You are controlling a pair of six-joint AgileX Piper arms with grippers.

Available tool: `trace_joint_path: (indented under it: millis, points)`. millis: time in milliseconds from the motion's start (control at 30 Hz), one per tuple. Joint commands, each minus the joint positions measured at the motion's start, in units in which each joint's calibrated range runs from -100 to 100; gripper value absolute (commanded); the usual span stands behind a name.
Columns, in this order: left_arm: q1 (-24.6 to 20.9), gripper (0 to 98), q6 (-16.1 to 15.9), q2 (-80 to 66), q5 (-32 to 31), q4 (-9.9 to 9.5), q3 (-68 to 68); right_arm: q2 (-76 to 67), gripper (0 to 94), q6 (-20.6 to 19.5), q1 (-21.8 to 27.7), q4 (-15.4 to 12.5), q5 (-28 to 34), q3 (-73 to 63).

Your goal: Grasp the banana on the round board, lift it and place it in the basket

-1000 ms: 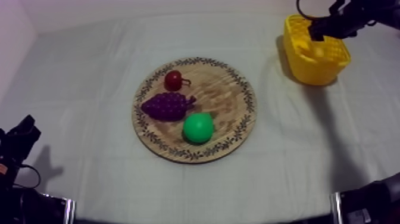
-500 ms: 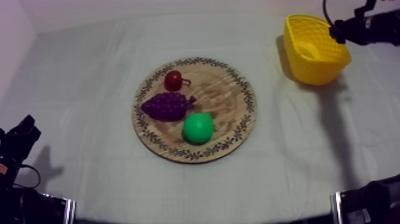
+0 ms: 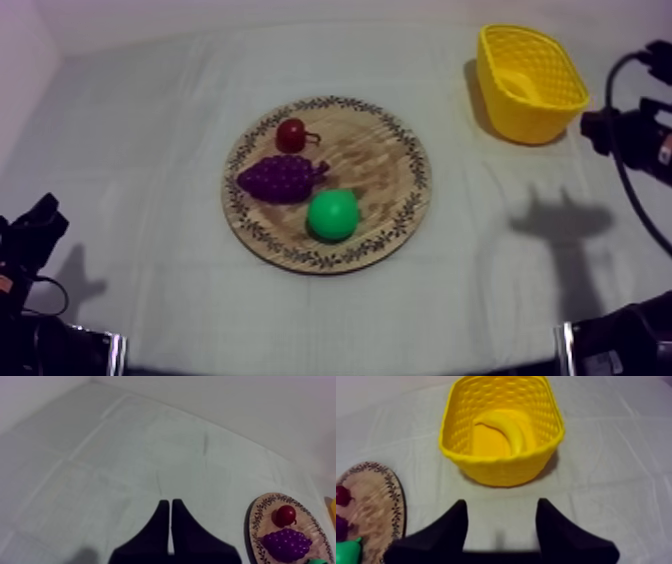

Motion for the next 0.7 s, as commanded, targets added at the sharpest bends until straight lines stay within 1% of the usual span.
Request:
trace_joint_path:
  millis: [0, 67, 133, 300, 367, 433, 567, 600, 667]
  points:
    - [0.02, 0.1, -0.01, -0.05, 0.00, 0.03, -0.01, -13.12, 37.7, 8.65, -0.12, -6.86, 0.05, 5.78]
    - [0.02, 0.1, -0.01, -0.05, 0.00, 0.03, -0.01, -17.68, 37.3, 12.51, -0.41, -10.31, 0.39, 8.49]
    - [0.02, 0.1, 0.00, -0.05, 0.00, 0.03, -0.01, -21.74, 36.9, 14.60, -0.84, -11.90, 1.06, 11.04]
    - [0.02, 0.1, 0.03, -0.05, 0.00, 0.03, -0.01, -30.72, 34.6, 15.69, -1.97, -12.41, 4.04, 17.14]
    - [0.02, 0.1, 0.00, -0.05, 0.00, 0.03, -0.01, -33.91, 32.4, 16.37, -2.08, -13.28, 5.94, 19.14]
    - [0.02, 0.1, 0.02, -0.05, 0.00, 0.03, -0.01, -36.60, 28.5, 17.45, -2.11, -14.98, 8.61, 20.12]
    - [0.02, 0.1, 0.01, -0.05, 0.00, 0.03, -0.01, -40.94, 14.0, 18.80, -2.16, -17.74, 12.93, 20.83]
    - [0.02, 0.1, 0.01, -0.05, 0.00, 0.03, -0.01, -41.95, 10.0, 18.94, -2.20, -18.20, 14.16, 20.90]
    - [0.02, 0.1, 0.01, -0.05, 0.00, 0.03, -0.01, -43.14, 5.1, 18.77, -2.29, -18.74, 16.03, 20.92]
